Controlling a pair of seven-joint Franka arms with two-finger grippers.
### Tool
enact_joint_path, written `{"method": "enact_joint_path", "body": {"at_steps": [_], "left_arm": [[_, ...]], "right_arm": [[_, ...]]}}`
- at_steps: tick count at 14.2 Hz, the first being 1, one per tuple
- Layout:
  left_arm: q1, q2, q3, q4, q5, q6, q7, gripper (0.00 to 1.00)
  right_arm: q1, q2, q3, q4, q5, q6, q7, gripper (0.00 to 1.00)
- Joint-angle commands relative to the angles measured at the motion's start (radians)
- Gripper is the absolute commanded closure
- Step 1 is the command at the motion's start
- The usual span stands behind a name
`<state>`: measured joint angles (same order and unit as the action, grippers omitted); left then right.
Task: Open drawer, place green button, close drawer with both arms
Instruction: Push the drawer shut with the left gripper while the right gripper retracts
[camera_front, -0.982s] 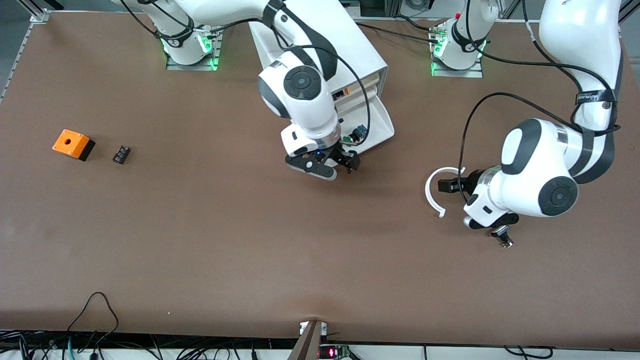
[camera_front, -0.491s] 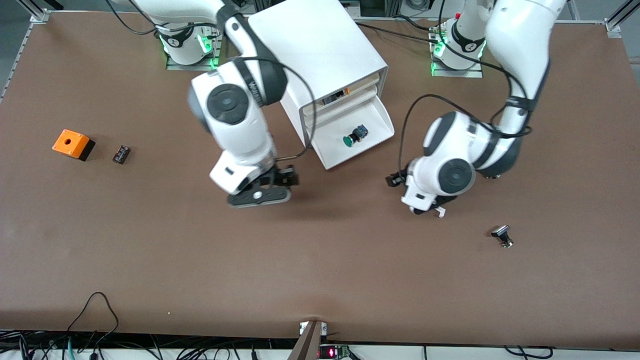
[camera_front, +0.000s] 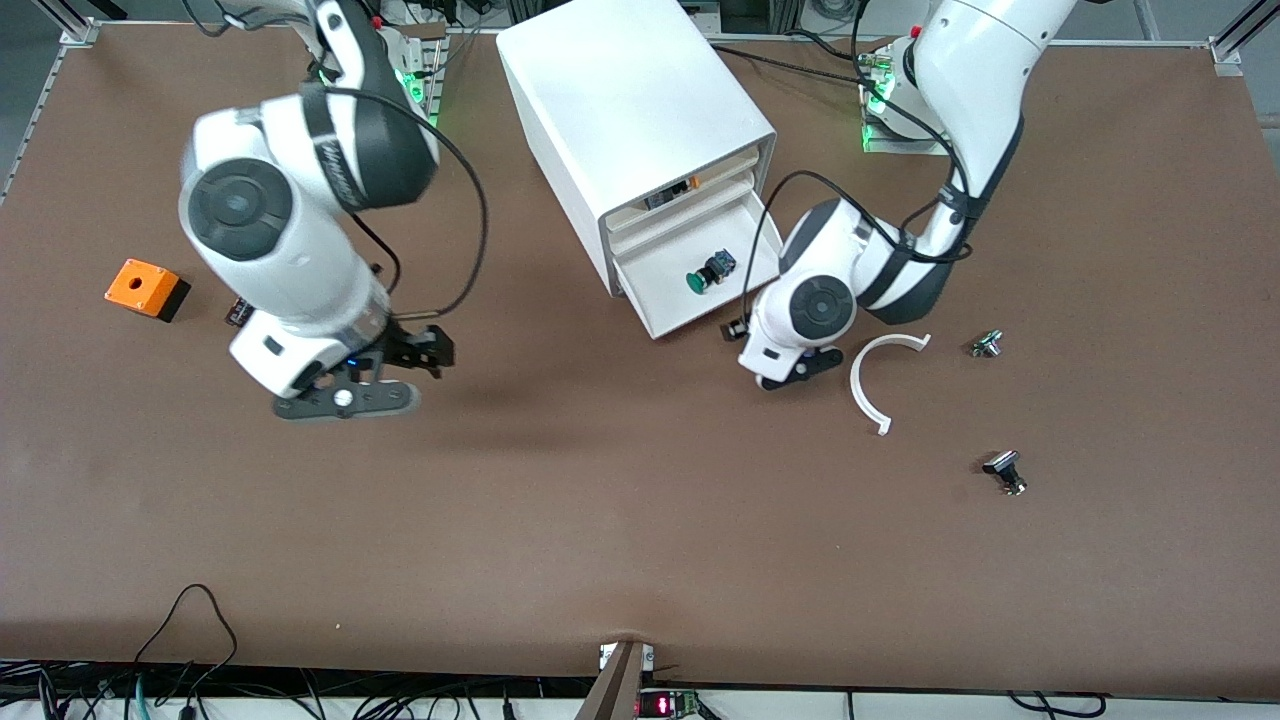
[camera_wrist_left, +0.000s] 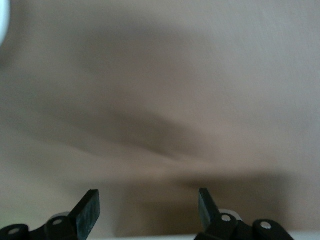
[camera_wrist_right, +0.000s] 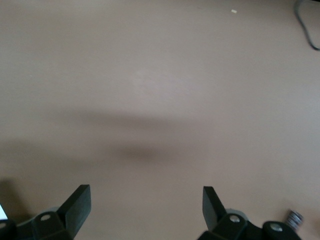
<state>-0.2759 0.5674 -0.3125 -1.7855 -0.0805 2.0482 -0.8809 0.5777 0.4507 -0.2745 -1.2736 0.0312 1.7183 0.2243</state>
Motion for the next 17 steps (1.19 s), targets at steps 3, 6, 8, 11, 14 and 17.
{"method": "enact_joint_path", "body": {"at_steps": [3, 6, 8, 11, 14, 17], "left_arm": [[-0.003, -0.044, -0.095, -0.074, -0.014, 0.015, -0.049, 0.11], [-0.005, -0.044, -0.129, -0.103, -0.089, 0.017, -0.050, 0.05], [-0.006, -0.043, -0.143, -0.118, -0.096, 0.015, -0.050, 0.03], [-0.012, -0.037, -0.157, -0.118, -0.123, 0.015, -0.052, 0.02], [-0.020, -0.038, -0.157, -0.118, -0.125, 0.012, -0.052, 0.02], [-0.025, -0.040, -0.155, -0.115, -0.122, 0.012, -0.050, 0.02]], "right_arm": [[-0.119, -0.182, 0.027, -0.133, 0.003, -0.069, -0.052, 0.01], [-0.258, -0.300, 0.136, -0.245, -0.004, -0.077, -0.056, 0.01], [-0.338, -0.387, 0.191, -0.332, -0.007, -0.062, -0.057, 0.01], [-0.429, -0.493, 0.261, -0.429, -0.030, -0.056, -0.056, 0.01], [-0.476, -0.559, 0.287, -0.487, -0.045, -0.054, -0.054, 0.01], [-0.499, -0.615, 0.313, -0.556, -0.057, -0.033, -0.037, 0.01]]}}
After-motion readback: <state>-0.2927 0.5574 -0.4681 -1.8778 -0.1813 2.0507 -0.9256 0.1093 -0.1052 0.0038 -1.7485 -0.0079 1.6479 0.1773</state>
